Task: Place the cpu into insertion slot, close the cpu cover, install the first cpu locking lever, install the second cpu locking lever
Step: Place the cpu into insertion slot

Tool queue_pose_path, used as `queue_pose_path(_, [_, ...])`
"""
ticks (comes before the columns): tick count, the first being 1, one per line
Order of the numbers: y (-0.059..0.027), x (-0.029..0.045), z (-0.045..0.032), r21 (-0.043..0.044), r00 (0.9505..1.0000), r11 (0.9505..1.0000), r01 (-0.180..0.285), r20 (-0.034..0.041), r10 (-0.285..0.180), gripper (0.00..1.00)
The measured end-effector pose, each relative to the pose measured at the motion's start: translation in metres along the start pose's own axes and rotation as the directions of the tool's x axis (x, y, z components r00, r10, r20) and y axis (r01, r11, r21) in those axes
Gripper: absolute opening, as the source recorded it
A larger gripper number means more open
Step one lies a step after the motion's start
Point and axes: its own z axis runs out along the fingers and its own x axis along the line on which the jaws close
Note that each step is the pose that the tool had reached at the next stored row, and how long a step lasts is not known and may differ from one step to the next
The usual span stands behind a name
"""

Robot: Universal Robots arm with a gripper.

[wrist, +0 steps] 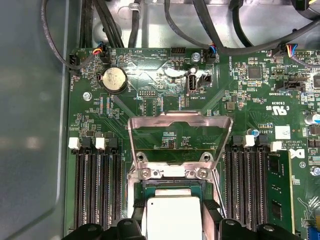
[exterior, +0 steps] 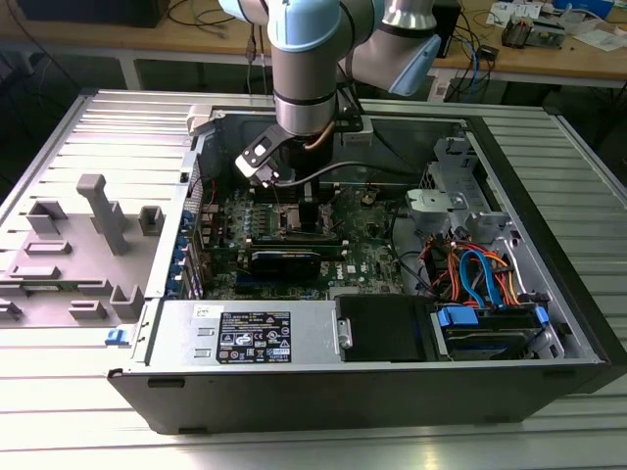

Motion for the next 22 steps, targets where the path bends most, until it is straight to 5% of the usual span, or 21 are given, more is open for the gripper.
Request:
queue_pose_path(4, [0.0,0.0,0.0,0.0,1.0,1.0,0.0,0.0,0.0,0.55])
queue_pose_path(5, [0.0,0.0,0.0001,0.0,1.0,1.0,0.0,0.0,0.0,0.62])
queue_pose_path(11, [-0.0003,0.0002,0.0053,0.0001,1.0,1.0,0.001,0.0001,-0.001,0.62])
queue_pose_path(14, [-0.0003,0.0003,0.0055,0.0001,1.0,1.0,0.002,-0.0002,-0.002,0.55])
queue_pose_path(22, [0.0,0.0002,0.0024,-0.0002,1.0,1.0,0.002,0.0004,-0.002,0.55])
